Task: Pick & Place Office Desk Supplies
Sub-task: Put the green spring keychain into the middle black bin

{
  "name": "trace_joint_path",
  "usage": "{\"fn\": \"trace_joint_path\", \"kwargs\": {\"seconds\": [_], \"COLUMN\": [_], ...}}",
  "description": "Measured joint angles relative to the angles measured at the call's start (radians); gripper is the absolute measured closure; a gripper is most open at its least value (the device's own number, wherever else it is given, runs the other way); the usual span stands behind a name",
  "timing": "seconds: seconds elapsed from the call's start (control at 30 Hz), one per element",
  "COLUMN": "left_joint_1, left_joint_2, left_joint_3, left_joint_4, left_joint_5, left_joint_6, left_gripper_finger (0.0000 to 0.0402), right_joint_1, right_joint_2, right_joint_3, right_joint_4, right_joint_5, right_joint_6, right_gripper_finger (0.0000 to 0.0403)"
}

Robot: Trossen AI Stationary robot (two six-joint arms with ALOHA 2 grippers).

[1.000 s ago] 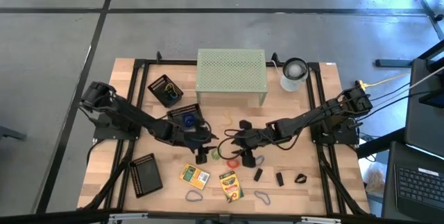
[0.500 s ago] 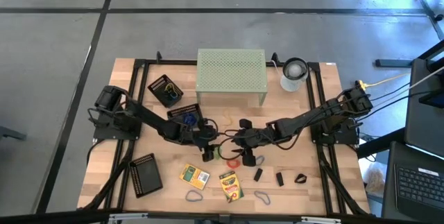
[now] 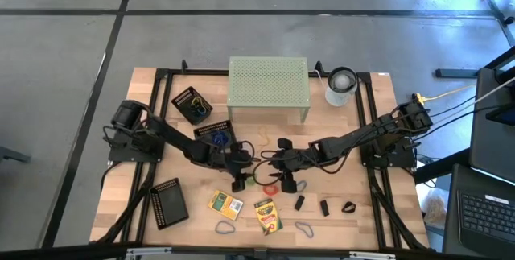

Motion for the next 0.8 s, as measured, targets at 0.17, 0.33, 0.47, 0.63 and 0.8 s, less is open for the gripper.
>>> {"fn": "trace_joint_path", "kwargs": {"seconds": [0.17, 0.33, 0.47, 0.63, 0.8], "left_joint_1": [-0.001, 0.001, 0.001, 0.002, 0.0], "left_joint_2": [0.04, 0.067, 0.068, 0.067, 0.067], "left_joint_3": [0.0, 0.003, 0.003, 0.002, 0.002], "left_joint_4": [-0.016, 0.002, -0.003, -0.01, -0.01], "left_joint_5": [0.027, 0.017, 0.011, -0.001, -0.002], "left_joint_6": [-0.004, 0.0, 0.045, 0.106, 0.157], "left_gripper_finger": [0.0194, 0.02, 0.022, 0.0268, 0.0327], "right_joint_1": [0.0, 0.0, 0.0, 0.0, 0.0], "right_joint_2": [0.0, -0.001, -0.001, -0.001, -0.001], "right_joint_3": [0.0, 0.0, 0.0, 0.0, 0.0], "right_joint_4": [0.0, 0.001, 0.001, 0.001, 0.001], "right_joint_5": [0.0, 0.0, 0.0, 0.022, 0.026], "right_joint_6": [-0.01, -0.015, -0.023, -0.023, -0.023], "right_gripper_finger": [0.0211, 0.0211, 0.0211, 0.0211, 0.0211]}}
